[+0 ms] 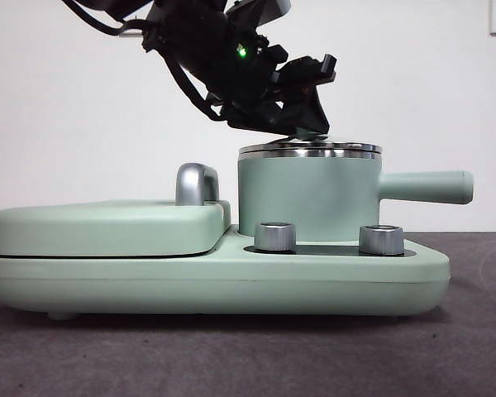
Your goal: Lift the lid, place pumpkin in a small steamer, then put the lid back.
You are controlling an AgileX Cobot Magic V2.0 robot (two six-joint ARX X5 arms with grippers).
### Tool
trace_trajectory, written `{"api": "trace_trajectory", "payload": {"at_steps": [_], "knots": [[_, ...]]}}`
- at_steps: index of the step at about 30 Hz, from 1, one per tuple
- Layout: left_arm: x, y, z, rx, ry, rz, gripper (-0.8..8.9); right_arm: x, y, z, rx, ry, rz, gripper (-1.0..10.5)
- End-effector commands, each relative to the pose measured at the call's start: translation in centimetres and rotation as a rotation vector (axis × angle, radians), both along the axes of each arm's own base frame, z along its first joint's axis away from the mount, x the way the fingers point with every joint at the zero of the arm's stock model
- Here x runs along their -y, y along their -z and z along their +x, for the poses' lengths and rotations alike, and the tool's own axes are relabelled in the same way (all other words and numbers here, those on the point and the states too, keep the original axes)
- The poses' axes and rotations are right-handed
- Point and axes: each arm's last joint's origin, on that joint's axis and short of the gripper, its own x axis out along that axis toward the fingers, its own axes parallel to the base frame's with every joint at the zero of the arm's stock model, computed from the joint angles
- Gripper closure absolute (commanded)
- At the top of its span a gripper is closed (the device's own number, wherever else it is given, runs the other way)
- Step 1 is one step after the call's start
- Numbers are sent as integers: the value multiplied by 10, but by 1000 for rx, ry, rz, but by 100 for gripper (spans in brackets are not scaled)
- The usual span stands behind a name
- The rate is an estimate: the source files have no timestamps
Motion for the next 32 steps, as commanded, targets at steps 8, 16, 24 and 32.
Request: {"api": "trace_trajectory", "payload": {"at_steps": [8,16,24,32], "knots": [[-15,-30,-21,-84,0,38,533,-1,-2,0,5,-1,9,587],[-43,-61,-46,-266,-71,-47,533,-2,-2,1,5,-5,12,586],[-83,-70,-68,-334,-139,-70,533,-10,-4,13,7,-54,45,586],[-138,-62,-109,-330,-226,-134,533,-25,-1,35,-8,-110,67,586]]}}
